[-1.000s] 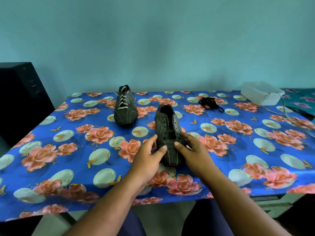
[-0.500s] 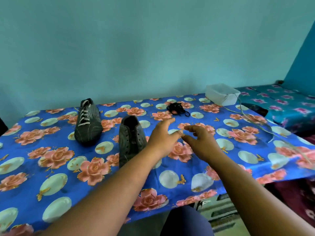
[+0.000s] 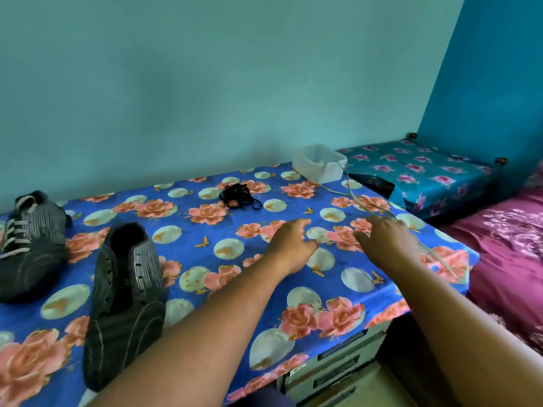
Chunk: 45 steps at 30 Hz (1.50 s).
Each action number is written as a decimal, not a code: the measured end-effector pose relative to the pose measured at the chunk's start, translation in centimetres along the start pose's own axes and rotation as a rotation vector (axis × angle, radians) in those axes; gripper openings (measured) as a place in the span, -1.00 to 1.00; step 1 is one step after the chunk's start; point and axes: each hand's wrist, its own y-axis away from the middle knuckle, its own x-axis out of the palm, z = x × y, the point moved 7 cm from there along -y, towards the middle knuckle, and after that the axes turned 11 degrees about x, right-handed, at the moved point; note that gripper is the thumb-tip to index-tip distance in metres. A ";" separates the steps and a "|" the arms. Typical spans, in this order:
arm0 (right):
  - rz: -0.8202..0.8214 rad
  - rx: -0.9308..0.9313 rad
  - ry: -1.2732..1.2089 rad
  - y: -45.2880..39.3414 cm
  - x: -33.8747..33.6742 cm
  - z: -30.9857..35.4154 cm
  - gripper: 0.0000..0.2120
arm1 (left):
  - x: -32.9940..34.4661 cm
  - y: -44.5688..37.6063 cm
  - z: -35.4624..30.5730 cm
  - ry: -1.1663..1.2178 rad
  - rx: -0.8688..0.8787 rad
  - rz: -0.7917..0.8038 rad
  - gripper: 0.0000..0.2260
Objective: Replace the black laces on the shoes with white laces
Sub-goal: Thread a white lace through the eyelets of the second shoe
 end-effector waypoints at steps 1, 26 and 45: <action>-0.009 0.044 0.053 -0.9 -0.1 -1.2 -0.55 | 0.6 -0.6 -0.1 -0.026 0.011 0.014 -0.46; 0.362 0.049 -1.034 2.7 3.4 8.4 -0.91 | -0.9 1.1 0.5 -0.107 0.144 0.011 -0.86; 0.667 -0.194 -1.300 20.4 1.7 24.0 -0.93 | -17.1 18.4 5.4 0.494 -0.110 -0.381 -0.91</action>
